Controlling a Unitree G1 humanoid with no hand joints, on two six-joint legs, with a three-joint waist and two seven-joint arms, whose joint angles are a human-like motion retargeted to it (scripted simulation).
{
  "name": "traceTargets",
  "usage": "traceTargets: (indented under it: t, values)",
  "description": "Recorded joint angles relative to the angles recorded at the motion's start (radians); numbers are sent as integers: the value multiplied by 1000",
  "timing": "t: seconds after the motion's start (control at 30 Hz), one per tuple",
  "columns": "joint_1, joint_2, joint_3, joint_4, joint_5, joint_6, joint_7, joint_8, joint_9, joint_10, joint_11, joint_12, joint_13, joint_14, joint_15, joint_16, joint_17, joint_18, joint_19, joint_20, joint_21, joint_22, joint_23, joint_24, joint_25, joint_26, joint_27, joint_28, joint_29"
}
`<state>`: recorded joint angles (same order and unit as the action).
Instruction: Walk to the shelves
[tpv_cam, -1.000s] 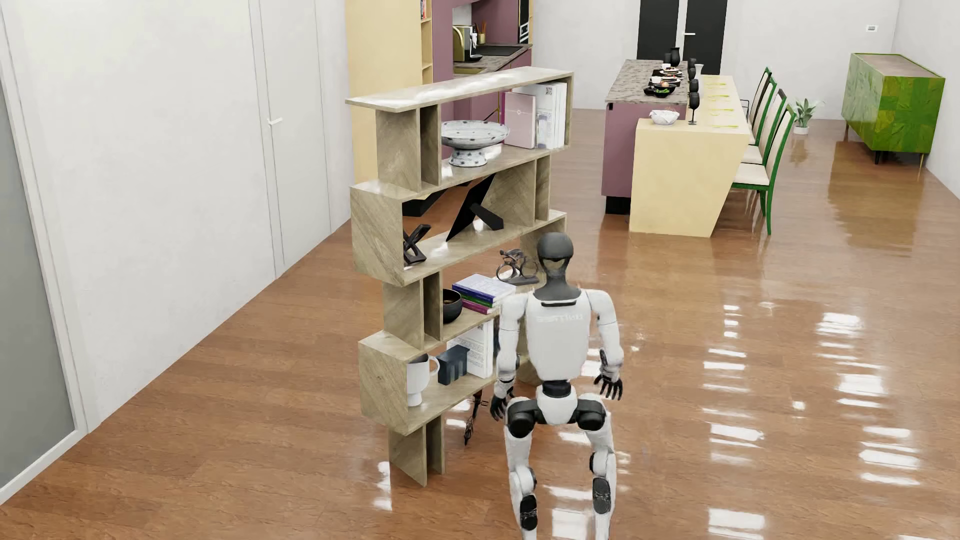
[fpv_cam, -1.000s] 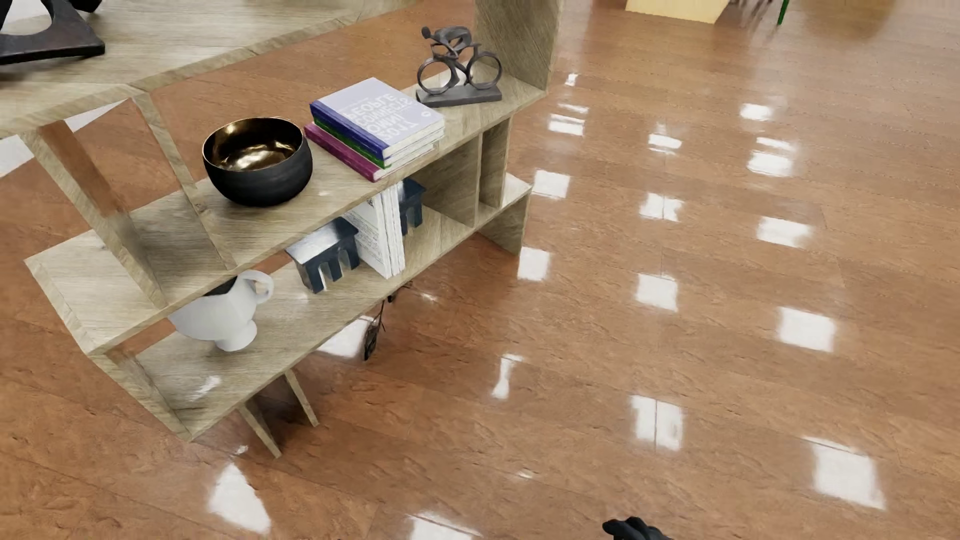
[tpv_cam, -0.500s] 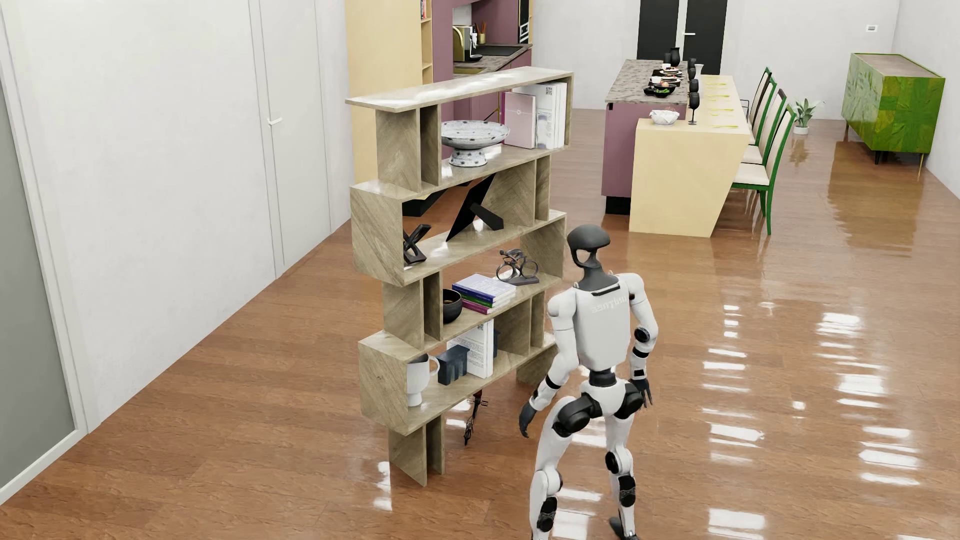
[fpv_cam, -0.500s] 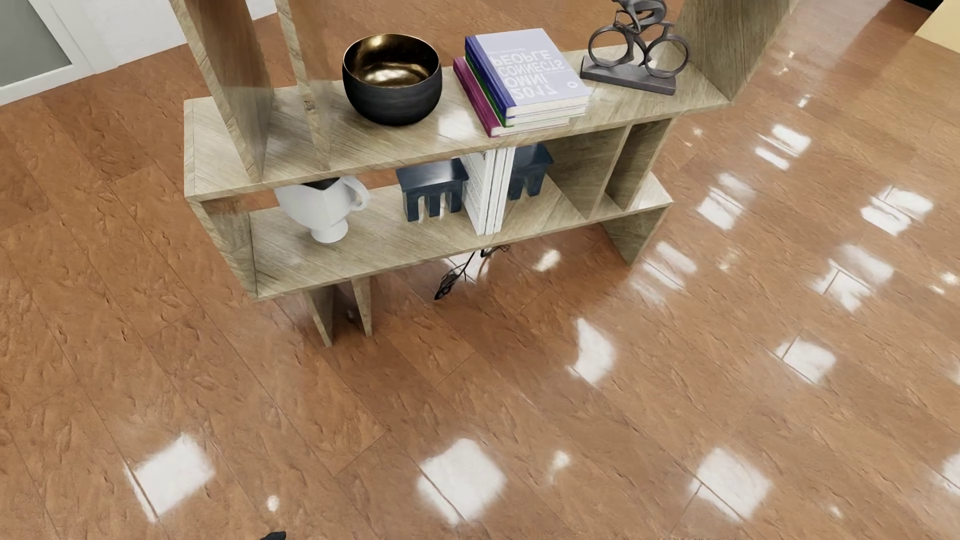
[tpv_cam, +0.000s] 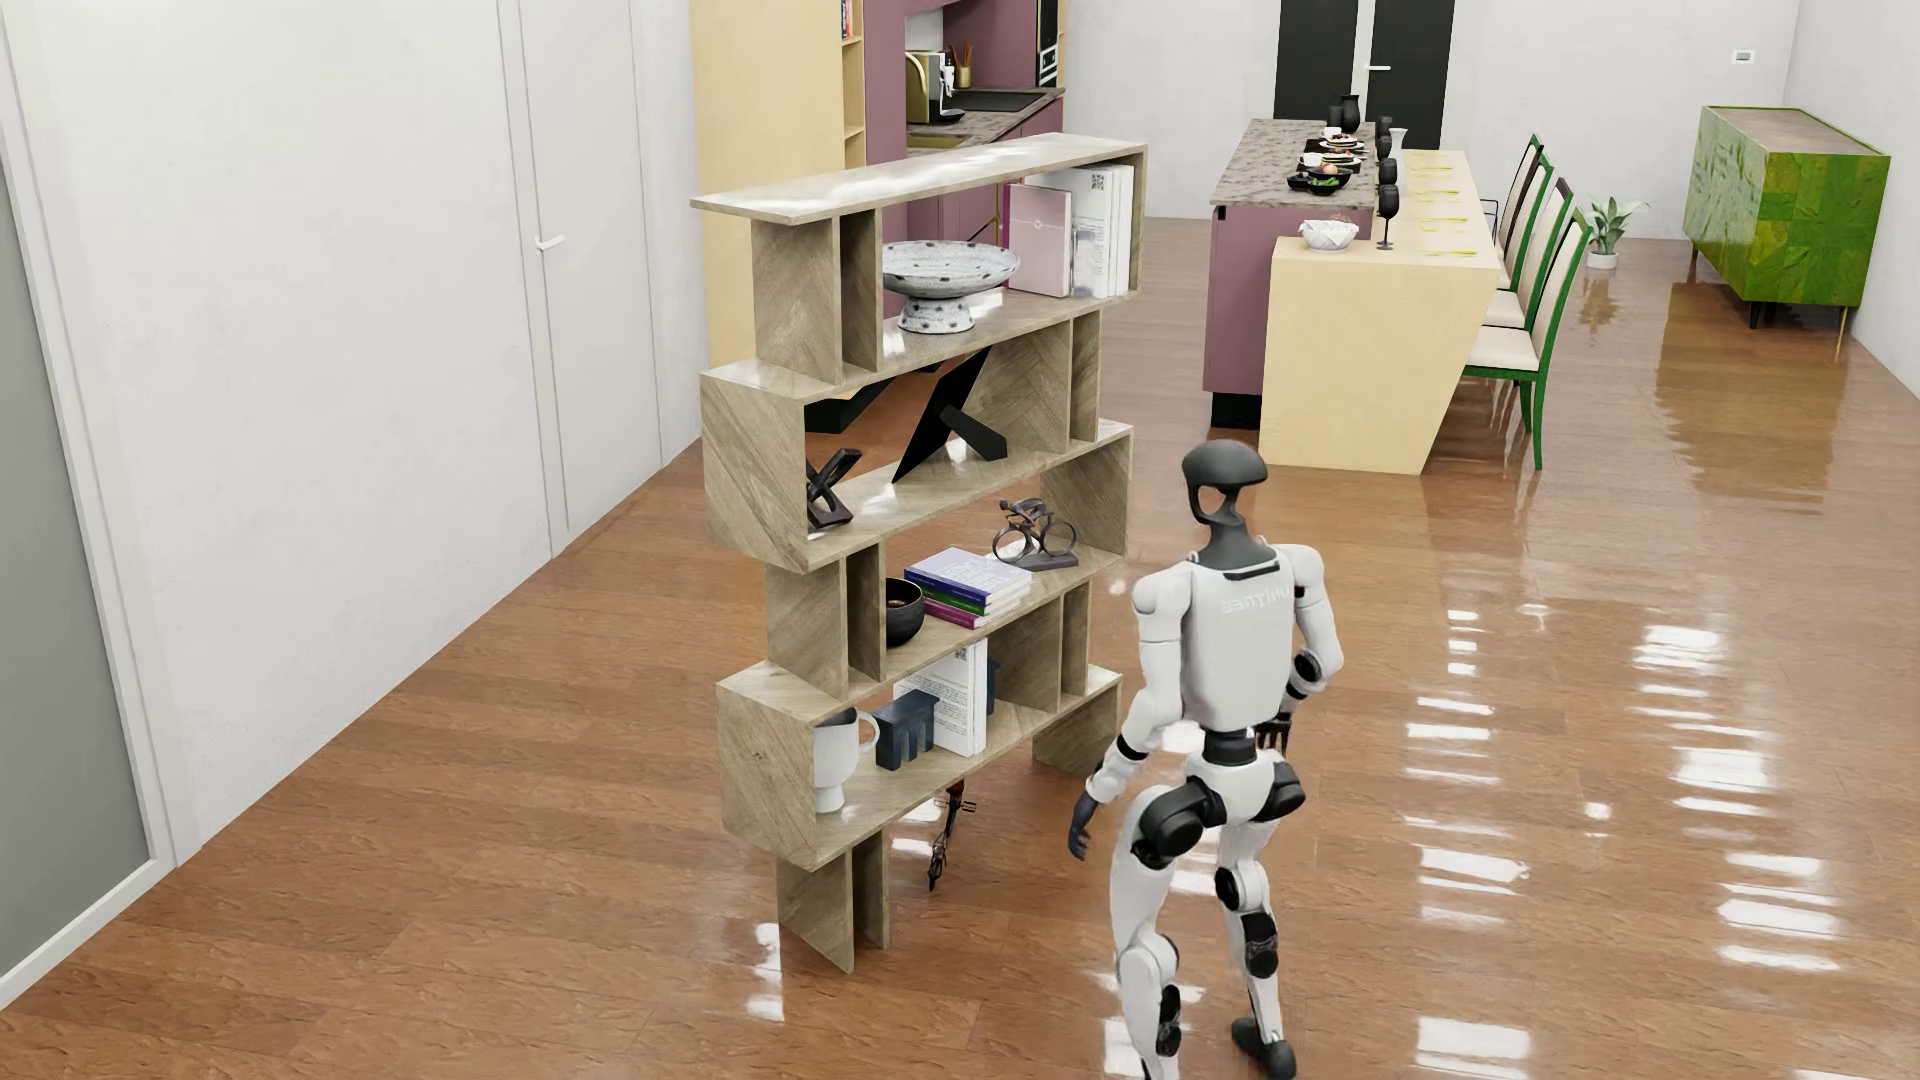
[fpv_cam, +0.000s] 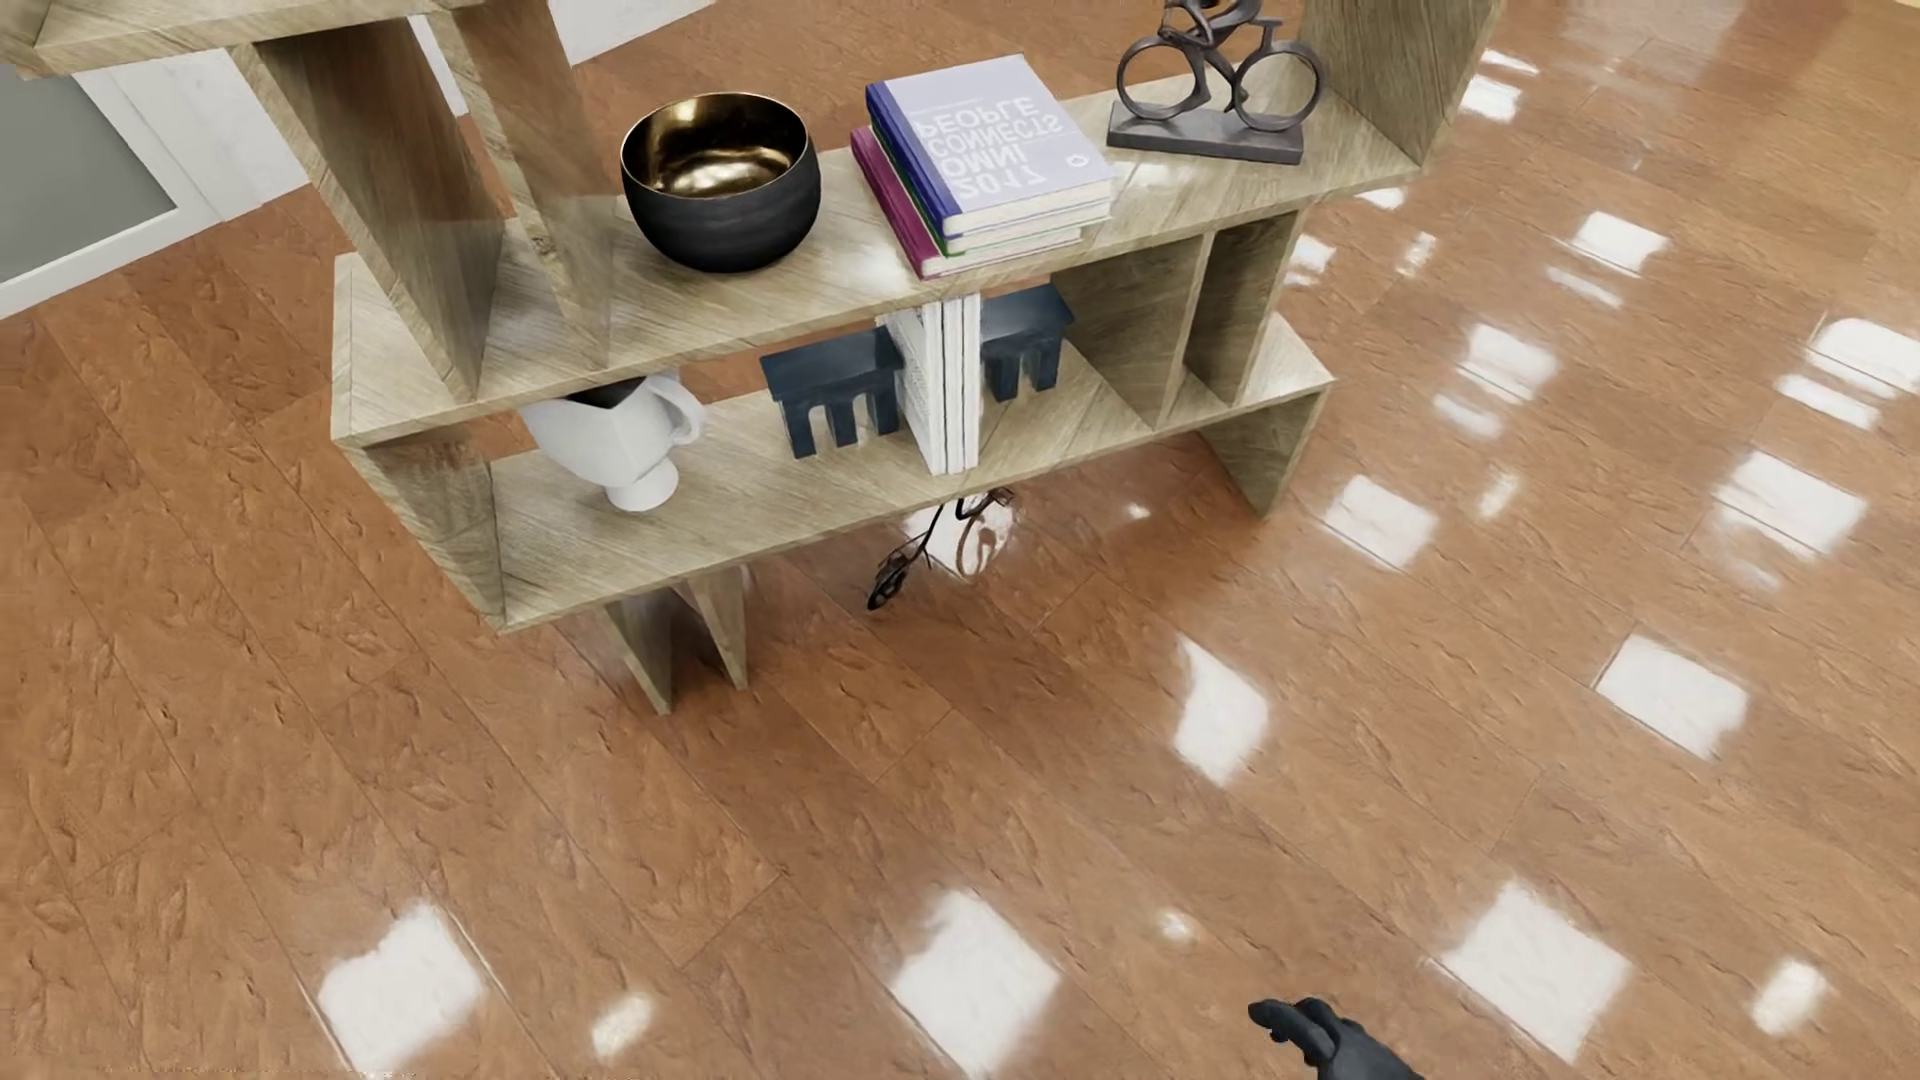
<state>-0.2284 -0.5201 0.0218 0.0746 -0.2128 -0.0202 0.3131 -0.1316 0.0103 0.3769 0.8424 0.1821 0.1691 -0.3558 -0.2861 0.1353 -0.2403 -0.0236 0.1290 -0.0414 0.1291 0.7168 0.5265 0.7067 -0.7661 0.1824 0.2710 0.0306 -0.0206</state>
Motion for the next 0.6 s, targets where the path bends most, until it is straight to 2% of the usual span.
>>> traceTargets:
  t: [0.07, 0.13, 0.17, 0.2, 0.23, 0.3, 0.4, 0.47, 0.5, 0.57, 0.6]
  values:
    - [9, 18, -4, -6, -148, -3, -33, -100, -4, -23, -59, -19, 31, 18, 45, 1, 26, -14, -58, 10, -9, -31, 70, -38, -8, 11, 34, 31, 49]
    - [23, 68, -11, -7, -228, -4, -68, -138, -8, -42, -209, -2, 50, 30, 125, 1, 39, -32, -88, 47, -5, -70, 148, -80, -7, -22, 62, 60, 77]
    - [33, 93, -14, -3, -232, -4, -85, -116, -9, -50, -290, 5, 57, 34, 163, -4, 40, -43, -106, 58, 6, -81, 185, -94, -5, -35, 68, 70, 90]
    - [42, 121, -16, 6, -223, -5, -100, -78, -11, -54, -360, 13, 62, 36, 214, -5, 40, -57, -82, 64, 18, -87, 217, -101, 0, -43, 70, 72, 106]
    - [49, 153, -16, 20, -209, -7, -112, -55, -13, -54, -402, 19, 66, 36, 242, -2, 41, -74, 0, 65, 28, -86, 241, -102, 7, -43, 71, 69, 120]
    - [54, 207, -14, 67, -181, -13, -137, -94, -16, -38, -422, 28, 65, 39, 165, 9, 58, -114, 71, 67, 38, -72, 262, -96, 20, -25, 76, 62, 116]
    - [25, 237, -14, 180, -81, -2, -173, -150, -14, 28, -401, 51, 42, 69, 88, 19, 87, -140, 9, 93, 60, -51, 264, -102, 39, 9, 60, 56, 50]
    - [-2, 253, -10, 250, -10, 13, -186, -178, -13, 74, -405, 55, 7, 118, 59, -5, 89, -114, -25, 93, 101, -34, 256, -87, 44, 33, 49, 36, 33]
    - [-17, 266, -8, 283, 22, 20, -178, -193, -13, 91, -418, 57, -14, 142, 53, -13, 86, -72, -42, 91, 117, -30, 252, -74, 49, 37, 45, 20, 29]
    - [-34, 290, -6, 351, 69, 33, -57, -224, -14, 118, -448, 55, -49, 198, 47, -34, 81, 43, -70, 100, 129, -19, 242, -56, 71, 43, 49, 12, 8]
    - [-41, 294, -2, 358, 83, 37, -13, -233, -14, 136, -449, 59, -69, 187, 42, -38, 77, 70, -81, 113, 131, -17, 245, -54, 84, 39, 51, 16, -7]
